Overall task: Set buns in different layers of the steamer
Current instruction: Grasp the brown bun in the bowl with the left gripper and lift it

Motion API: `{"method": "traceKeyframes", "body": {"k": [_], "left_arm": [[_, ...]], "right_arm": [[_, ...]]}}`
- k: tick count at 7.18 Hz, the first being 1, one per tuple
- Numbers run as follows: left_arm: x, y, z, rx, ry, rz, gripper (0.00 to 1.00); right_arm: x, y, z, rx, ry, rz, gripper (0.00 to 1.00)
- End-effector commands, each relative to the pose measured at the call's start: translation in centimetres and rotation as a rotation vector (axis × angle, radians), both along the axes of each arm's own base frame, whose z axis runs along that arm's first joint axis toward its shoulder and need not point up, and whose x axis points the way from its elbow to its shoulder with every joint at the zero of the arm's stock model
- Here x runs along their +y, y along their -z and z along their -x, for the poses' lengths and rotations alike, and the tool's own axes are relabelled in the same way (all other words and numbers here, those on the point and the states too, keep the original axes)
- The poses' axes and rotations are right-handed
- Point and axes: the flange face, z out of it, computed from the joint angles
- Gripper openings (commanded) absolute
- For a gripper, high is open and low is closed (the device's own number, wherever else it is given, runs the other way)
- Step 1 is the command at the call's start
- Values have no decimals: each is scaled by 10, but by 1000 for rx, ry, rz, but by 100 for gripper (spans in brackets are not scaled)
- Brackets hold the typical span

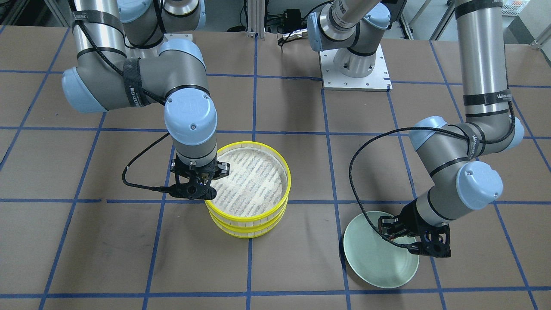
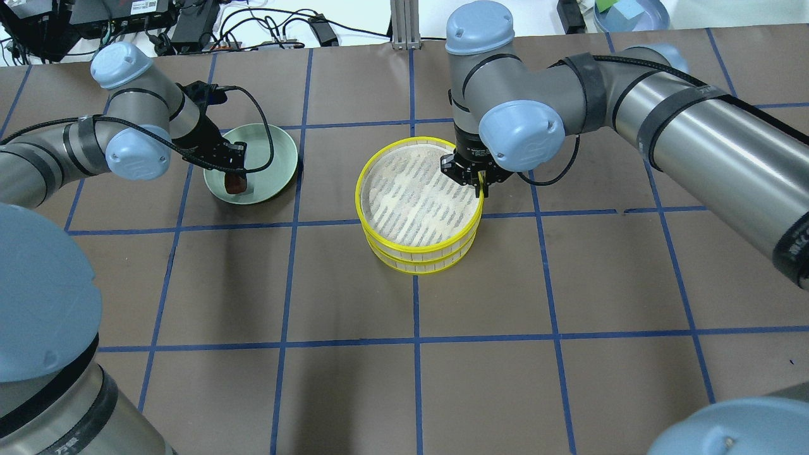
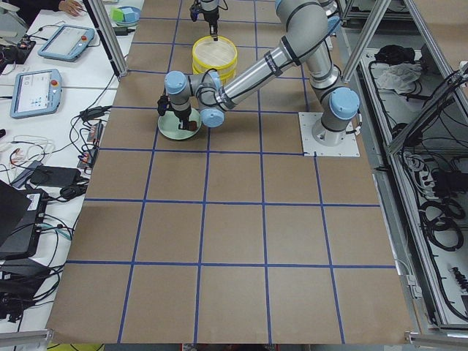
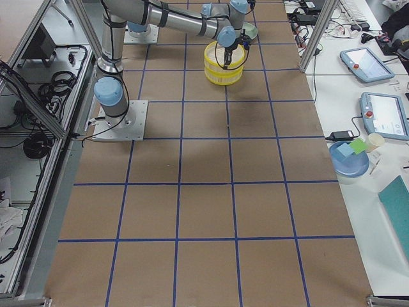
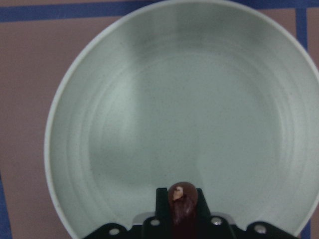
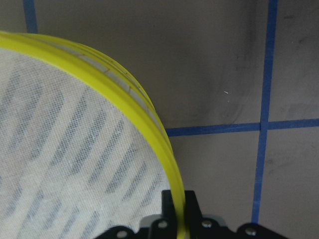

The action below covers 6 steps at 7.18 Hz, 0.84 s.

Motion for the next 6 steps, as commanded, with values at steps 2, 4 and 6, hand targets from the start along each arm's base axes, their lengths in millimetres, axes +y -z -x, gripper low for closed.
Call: {"method": "traceKeyframes", "body": {"k": [2, 4, 6], "left_arm": [[3, -57, 4, -16, 4, 63, 0], [7, -91, 7, -102, 11, 104, 0], [9, -133, 49, -128, 55, 130, 0]], "right_arm": [[-3, 1, 1, 11, -3, 15, 0], [-5, 8, -1, 5, 8, 14, 0], [-5, 7, -1, 2, 13, 16, 0]]}}
